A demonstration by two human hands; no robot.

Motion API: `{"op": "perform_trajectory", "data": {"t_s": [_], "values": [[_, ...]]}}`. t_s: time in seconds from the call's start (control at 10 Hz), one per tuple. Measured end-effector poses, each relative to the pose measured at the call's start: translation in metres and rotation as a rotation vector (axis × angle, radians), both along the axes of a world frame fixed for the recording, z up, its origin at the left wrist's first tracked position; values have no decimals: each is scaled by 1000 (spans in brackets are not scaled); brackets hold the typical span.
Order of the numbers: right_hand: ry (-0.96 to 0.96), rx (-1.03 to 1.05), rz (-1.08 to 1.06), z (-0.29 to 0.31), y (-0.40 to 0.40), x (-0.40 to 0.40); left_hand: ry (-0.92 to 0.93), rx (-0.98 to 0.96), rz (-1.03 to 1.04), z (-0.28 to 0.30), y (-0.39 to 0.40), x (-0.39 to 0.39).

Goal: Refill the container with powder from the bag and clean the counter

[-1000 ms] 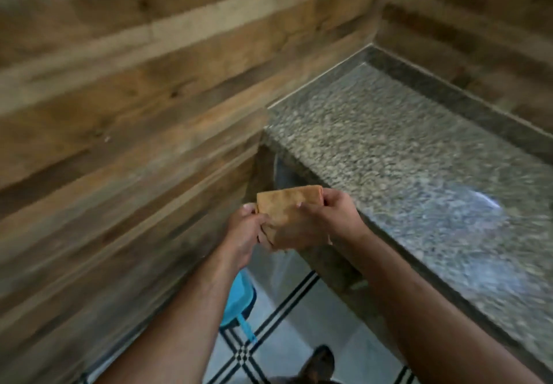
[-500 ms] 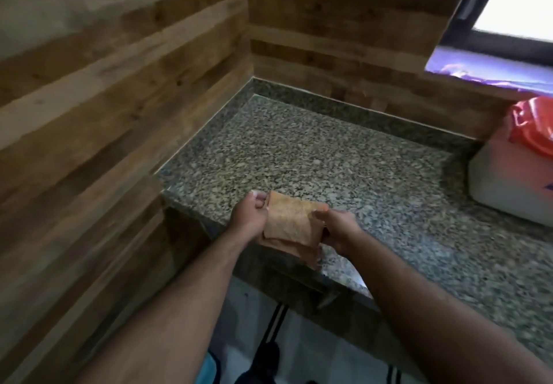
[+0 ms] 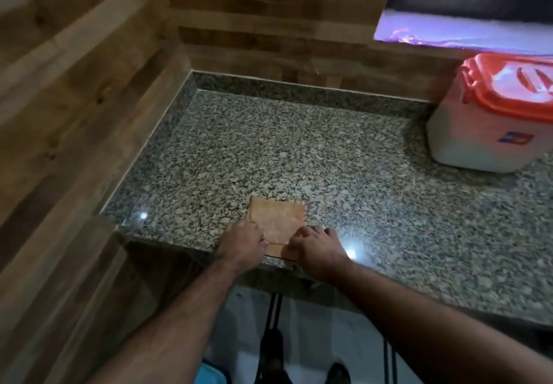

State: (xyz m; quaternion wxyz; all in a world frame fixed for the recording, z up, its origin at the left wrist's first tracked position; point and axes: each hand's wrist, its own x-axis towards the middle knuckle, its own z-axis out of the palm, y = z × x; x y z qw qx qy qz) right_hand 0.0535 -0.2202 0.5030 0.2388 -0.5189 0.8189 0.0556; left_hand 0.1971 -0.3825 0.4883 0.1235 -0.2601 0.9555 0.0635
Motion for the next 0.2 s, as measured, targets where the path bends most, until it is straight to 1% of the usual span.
{"op": "perform_trajectory", "data": {"t_s": [0.1,0.2], "values": [[15,-101,-192,5,16,-6,142,59,9,10,7,-8],[101,-227,-340,25,33,-26,296,35,22,28,24,-25]]}}
